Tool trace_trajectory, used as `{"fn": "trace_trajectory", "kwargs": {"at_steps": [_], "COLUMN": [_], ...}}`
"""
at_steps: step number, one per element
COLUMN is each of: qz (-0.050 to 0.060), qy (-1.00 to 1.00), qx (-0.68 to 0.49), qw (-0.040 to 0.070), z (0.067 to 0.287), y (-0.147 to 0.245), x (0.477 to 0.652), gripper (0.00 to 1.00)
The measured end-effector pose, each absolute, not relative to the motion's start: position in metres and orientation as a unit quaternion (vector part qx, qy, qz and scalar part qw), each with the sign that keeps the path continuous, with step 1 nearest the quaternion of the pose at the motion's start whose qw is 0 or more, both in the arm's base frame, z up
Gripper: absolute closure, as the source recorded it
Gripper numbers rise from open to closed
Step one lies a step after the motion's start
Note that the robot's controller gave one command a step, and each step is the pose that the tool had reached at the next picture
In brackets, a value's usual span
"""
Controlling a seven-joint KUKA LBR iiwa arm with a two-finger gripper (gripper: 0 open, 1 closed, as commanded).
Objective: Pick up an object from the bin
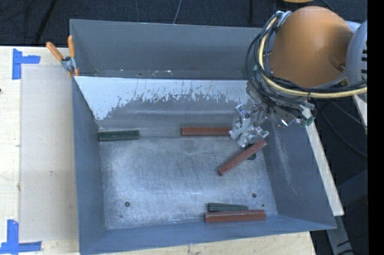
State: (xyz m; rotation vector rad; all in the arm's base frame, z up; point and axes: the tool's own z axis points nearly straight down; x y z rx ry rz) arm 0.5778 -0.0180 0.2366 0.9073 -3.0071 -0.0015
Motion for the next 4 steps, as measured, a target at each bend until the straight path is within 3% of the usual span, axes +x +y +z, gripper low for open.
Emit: {"fn": "trace_trajectory", "kwargs": {"at_steps": [1,2,3,4], "qz": [-0.001,0.000,-0.002,0.001], "qy": [-0.950,-0.949,-0.949,-0.944], "qx": [0.313,0.316,0.316,0.331], "qw": [0.001,-0.002,0.004,-0.005], "z": [0.300,0.192,0.159,0.118], "y": [-0.019,-0.006,-0.001,-0.033], "x": [0.572,0.558,0.551,0.593], "gripper": [1.00,0.00,0.00,0.00]}}
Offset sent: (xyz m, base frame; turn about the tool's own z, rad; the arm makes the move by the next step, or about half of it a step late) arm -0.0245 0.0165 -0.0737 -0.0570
